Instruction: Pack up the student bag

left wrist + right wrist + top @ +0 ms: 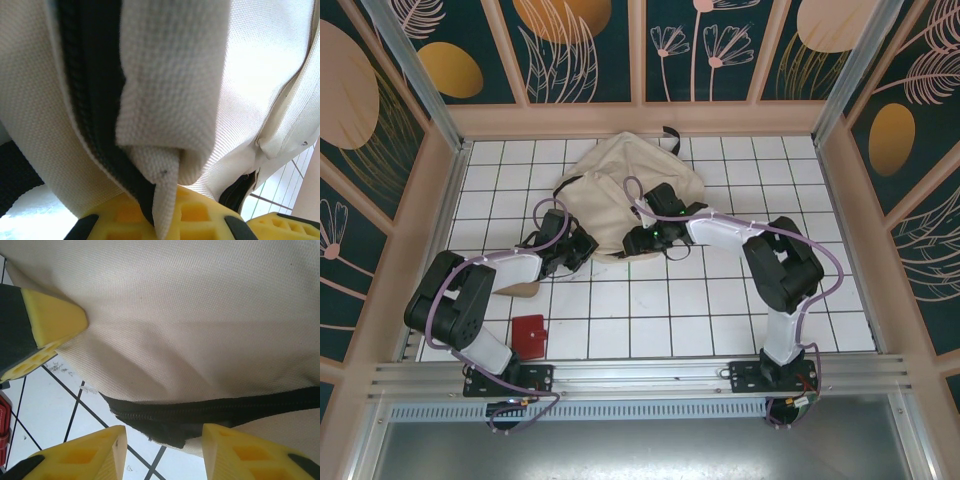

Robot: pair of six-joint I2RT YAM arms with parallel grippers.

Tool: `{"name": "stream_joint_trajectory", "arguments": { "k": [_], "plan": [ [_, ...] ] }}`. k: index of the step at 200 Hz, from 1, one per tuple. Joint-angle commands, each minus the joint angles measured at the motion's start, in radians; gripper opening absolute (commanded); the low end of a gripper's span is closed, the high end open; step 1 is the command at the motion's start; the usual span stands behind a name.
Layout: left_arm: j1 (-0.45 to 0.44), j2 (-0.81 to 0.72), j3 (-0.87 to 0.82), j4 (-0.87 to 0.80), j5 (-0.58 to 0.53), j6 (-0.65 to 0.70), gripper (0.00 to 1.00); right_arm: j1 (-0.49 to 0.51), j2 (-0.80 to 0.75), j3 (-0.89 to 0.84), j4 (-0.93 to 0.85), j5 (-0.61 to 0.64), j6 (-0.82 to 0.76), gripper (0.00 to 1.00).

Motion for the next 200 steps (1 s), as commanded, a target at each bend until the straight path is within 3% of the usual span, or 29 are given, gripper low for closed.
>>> {"name": "stream_joint_trajectory", "arguments": {
  "k": [1,66,124,200],
  "plan": [
    [0.008,-0.012,0.0,-0.028,-0.021,0.021,0.0,-0.005,0.021,0.045,0.003,0.01,-0.01,0.45],
    [0.009,-0.015,-0.006,-0.028,-0.021,0.02,0.0,-0.001,0.068,0.055,-0.009,-0.046,-0.017,0.46],
    [0.009,-0.014,-0.006,-0.025,-0.018,0.019,0.0,0.002,0.023,0.017,-0.002,-0.171,-0.013,0.36],
    [0.008,-0.015,-0.005,-0.026,-0.019,0.019,0.0,0.026,0.034,0.011,-0.053,-0.12,-0.047,0.29]
  ]
}}
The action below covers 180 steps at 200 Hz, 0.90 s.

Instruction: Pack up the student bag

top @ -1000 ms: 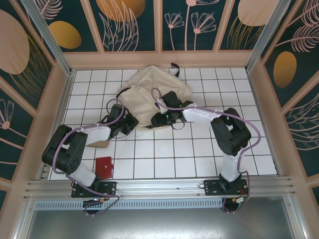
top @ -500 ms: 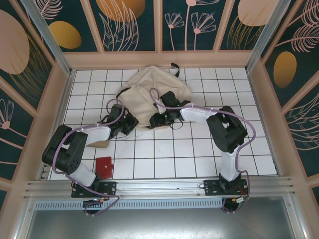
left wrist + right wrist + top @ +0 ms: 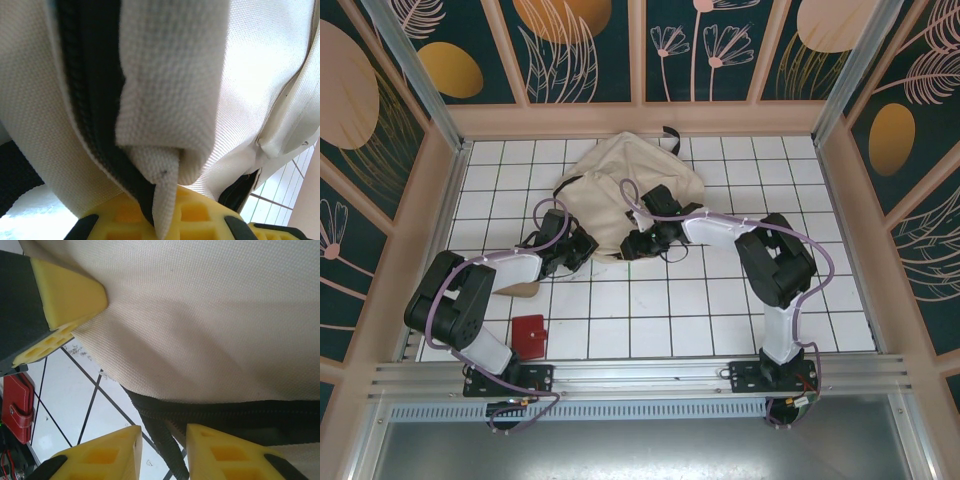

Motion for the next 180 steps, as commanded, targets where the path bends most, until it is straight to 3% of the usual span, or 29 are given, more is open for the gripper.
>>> {"name": "stream_joint_trajectory", "arguments": {
  "k": [1,115,180],
  "plan": [
    [0.008,-0.015,-0.006,-0.027,-0.019,0.018,0.0,0.019,-0.019,-0.004,-0.047,0.011,-0.04,0.29],
    [0.008,-0.014,0.0,-0.03,-0.014,0.018,0.0,0.066,0.039,0.047,-0.091,0.129,-0.055,0.36],
    [0.009,-0.021,0.004,-0.036,-0.008,0.021,0.0,0.13,0.007,0.032,-0.083,0.302,-0.039,0.33]
  ]
}}
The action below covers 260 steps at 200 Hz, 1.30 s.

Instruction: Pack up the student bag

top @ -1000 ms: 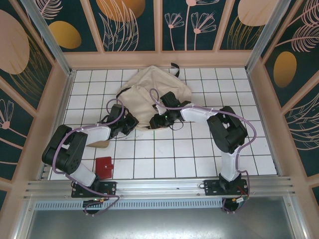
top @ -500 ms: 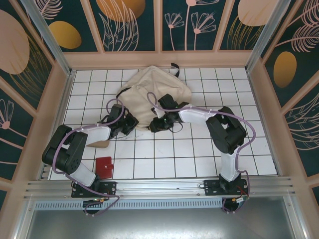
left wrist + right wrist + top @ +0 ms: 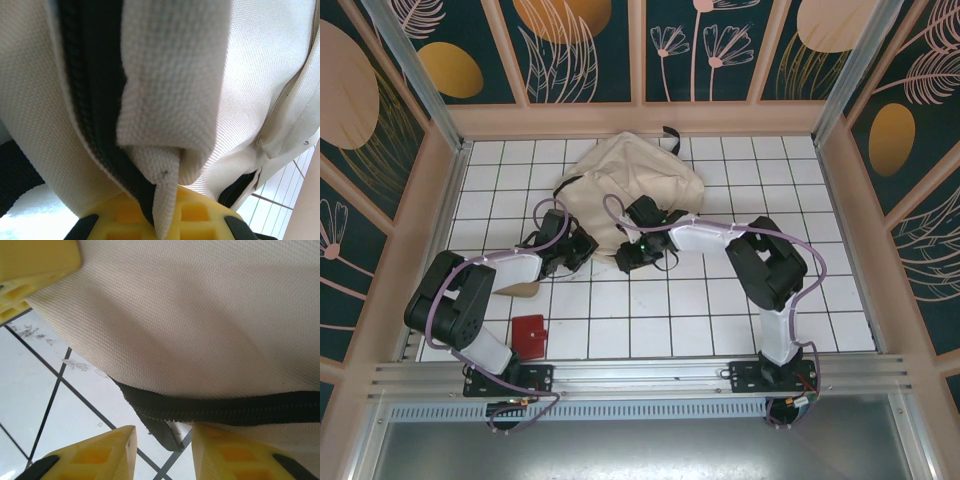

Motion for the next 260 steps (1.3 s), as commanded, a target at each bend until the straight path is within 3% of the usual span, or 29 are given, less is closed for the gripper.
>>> {"name": "stream_joint_trajectory", "arguments": {
  "k": [1,58,119,172,233,260],
  "plan": [
    [0.009,-0.021,0.004,-0.035,-0.008,0.022,0.0,0.031,-0.017,0.005,-0.019,0.1,0.007,0.33],
    [0.009,-0.024,0.009,-0.037,-0.002,0.026,0.0,0.142,-0.059,-0.036,0.018,0.266,0.119,0.33],
    [0.009,-0.035,0.006,-0.046,-0.007,0.027,0.0,0.166,-0.006,0.006,0.027,0.491,0.234,0.34],
    [0.008,-0.036,0.009,-0.05,-0.009,0.028,0.0,0.176,0.02,0.024,0.058,0.416,0.184,0.35],
    [0.009,-0.035,0.007,-0.052,-0.011,0.028,0.0,0.18,0.061,0.057,0.038,0.495,0.172,0.31],
    [0.008,-0.032,0.001,-0.054,-0.026,0.026,0.0,0.181,0.038,0.053,0.016,0.501,0.168,0.14]
  ]
}}
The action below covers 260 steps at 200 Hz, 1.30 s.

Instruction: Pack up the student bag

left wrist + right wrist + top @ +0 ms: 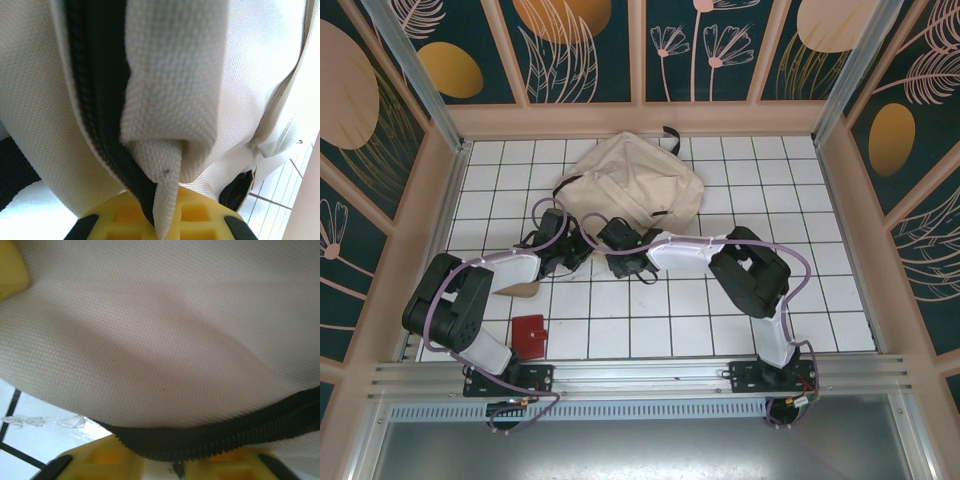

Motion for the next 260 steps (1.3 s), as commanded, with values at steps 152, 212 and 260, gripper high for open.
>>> {"name": "stream_joint_trajectory", "arguments": {
  "k": [152,212,260],
  "plan": [
    [0.026,0.01,-0.055,-0.057,-0.142,0.012,0.0,-0.095,-0.15,0.012,-0.274,0.181,0.13,0.0],
    [0.032,0.006,-0.051,-0.033,-0.106,0.031,0.0,-0.125,-0.168,0.006,-0.238,0.128,0.16,0.0],
    [0.026,-0.013,0.02,0.025,0.107,0.109,0.39,-0.208,-0.186,-0.037,-0.184,0.09,0.169,0.0]
  ]
}}
